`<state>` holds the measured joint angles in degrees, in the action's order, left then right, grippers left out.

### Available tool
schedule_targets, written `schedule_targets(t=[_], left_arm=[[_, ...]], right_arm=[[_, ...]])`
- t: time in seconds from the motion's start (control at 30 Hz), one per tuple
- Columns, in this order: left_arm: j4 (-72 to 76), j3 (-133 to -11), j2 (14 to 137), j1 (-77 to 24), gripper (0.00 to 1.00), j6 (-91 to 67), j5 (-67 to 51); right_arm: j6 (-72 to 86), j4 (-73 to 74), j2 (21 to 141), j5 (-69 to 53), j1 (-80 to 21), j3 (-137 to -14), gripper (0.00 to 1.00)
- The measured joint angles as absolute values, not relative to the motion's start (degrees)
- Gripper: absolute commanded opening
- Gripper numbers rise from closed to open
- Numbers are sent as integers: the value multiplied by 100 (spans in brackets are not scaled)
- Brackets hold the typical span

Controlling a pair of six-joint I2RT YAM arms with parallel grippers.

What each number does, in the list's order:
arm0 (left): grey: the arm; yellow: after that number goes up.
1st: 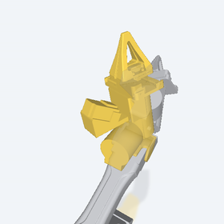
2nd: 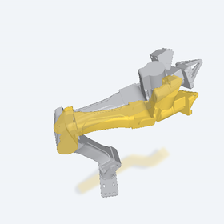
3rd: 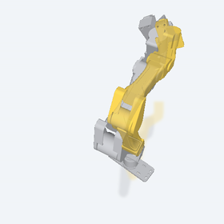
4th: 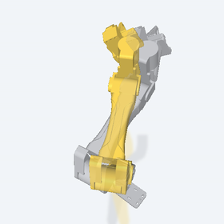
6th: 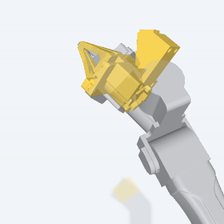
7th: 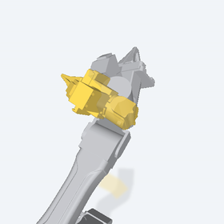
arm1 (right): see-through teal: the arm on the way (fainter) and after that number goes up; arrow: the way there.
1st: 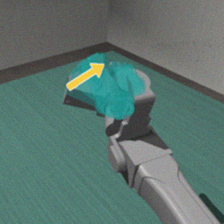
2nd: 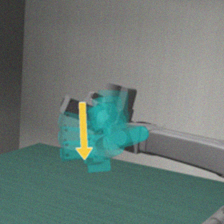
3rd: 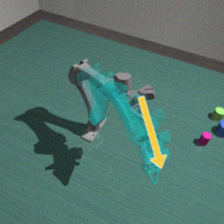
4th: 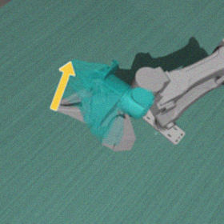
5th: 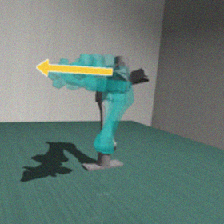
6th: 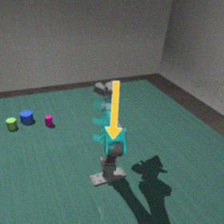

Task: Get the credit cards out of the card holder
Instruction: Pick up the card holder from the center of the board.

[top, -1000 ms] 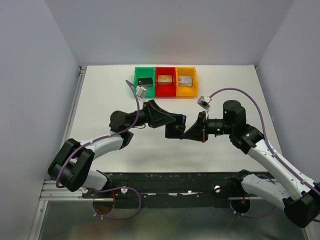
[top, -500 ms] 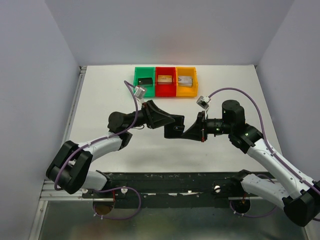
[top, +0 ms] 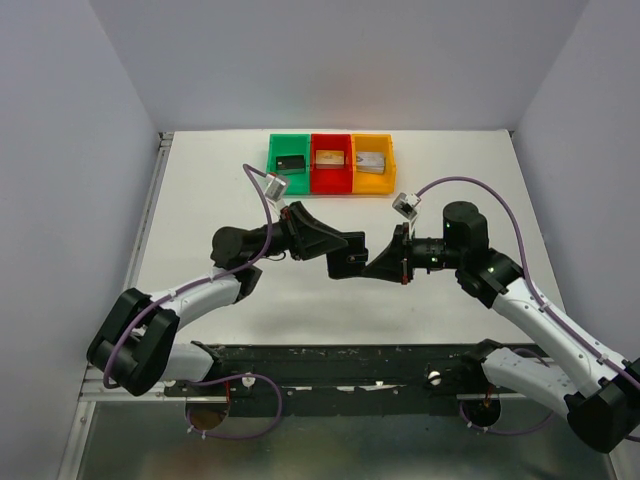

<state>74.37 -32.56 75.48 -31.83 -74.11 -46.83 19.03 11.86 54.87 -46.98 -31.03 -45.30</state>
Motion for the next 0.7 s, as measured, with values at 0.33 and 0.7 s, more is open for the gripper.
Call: schedule_targets(t=[0.33, 0.7], left_arm=[[7354, -3234, 7498, -3157, 13, -7220, -4681], [6611, -3234, 7102, -3138, 0, -6770, -4681]], right_arm=[[1946, 1144, 5485, -4729, -3103, -4493, 1], [2117, 1337, 5400, -4410, -3109, -4598, 77]])
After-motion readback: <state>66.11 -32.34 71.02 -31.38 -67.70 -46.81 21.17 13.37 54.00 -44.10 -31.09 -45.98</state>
